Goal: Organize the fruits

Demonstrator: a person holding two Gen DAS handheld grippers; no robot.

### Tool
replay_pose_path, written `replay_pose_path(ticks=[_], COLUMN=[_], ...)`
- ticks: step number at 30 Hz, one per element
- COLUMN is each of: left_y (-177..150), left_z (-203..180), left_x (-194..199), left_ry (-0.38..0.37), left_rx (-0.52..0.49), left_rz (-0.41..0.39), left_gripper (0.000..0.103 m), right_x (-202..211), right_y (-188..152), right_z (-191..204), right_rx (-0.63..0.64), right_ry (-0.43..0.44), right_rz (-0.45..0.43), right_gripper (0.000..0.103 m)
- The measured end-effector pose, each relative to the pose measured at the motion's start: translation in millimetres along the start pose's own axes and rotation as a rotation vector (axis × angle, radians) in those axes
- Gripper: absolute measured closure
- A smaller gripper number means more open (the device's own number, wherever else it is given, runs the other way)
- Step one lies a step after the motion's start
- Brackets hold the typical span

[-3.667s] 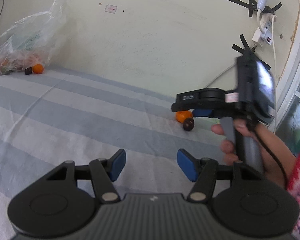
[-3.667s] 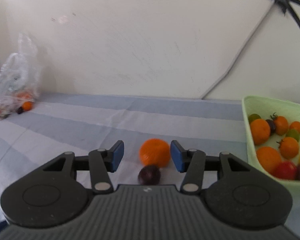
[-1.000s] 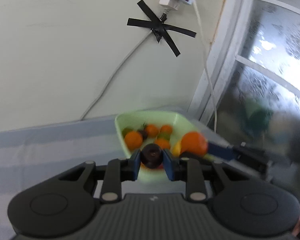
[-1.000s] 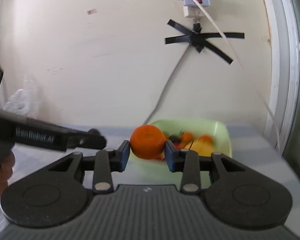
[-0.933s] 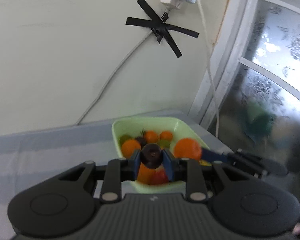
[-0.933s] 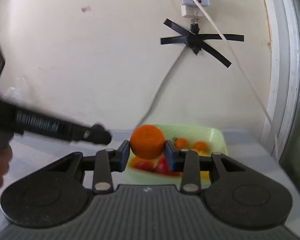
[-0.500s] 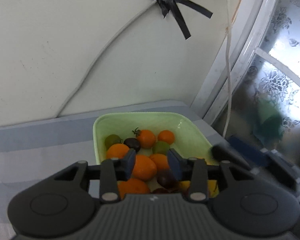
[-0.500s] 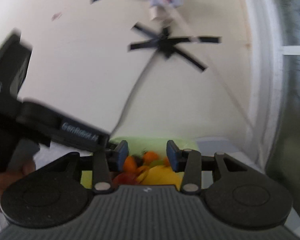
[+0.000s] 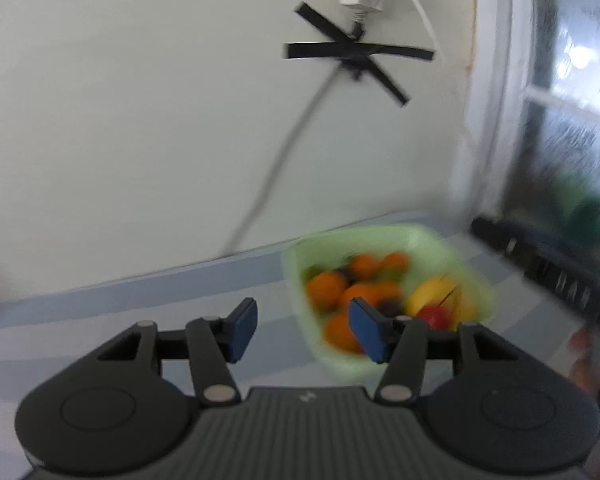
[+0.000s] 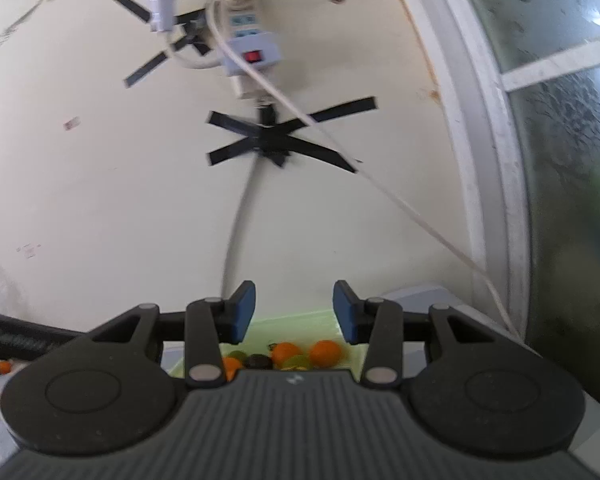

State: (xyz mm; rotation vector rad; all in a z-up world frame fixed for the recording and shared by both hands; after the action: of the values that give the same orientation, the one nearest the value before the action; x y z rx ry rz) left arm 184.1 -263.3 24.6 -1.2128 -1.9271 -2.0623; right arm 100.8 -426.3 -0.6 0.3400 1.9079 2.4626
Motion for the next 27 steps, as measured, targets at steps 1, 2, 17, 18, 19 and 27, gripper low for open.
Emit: replay_pose_path(ticks=[1,2,17,18,19,27], left_y=[-9,-16,-102,-105,-108,-128], left_z=[0,1,19,20,21,26], left_x=[9,16,89,91,95,110], left_ry=[0.037,0.056,0.137,0.138,0.141,0.158], left_rx=[-0.008,-0.007,0.129,0.131,0.132,0.136], left_rz=[-0.001,-0.001,-0.001,-0.004,-0.008,-0.017], left_gripper=[0.051,0.051,0.048,0.048,0.048,0.036], right_x=[2,5,94,98,101,115], right_y=[-1,-2,-71,-74,-76,-84], right_z=[2,4,34,38,40,45], right_rx=[-0.002,-0.014,-0.066,-0.055,-0.051,-0.09], right_ry=[0.007,0.018,0.055,0.053,0.05,0.022], right_rz=[0.008,0.025,0.214,0.215,0.214,0.227], right_gripper=[0.057,0.057,0.057,0.057,0.057,0.053])
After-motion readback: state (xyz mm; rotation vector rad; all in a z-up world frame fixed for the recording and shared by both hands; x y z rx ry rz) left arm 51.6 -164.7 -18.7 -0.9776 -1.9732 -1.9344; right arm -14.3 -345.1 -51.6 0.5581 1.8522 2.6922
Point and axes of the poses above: each gripper's, at about its wrist camera, not at the fingertips, and x roughly against the way its jaws point, z to its left, y to its top, the point moved 5 cm from there along -x, roughly the way its jaws point, and after that the axes turned 11 degrees about -y, right-handed, at the moved point
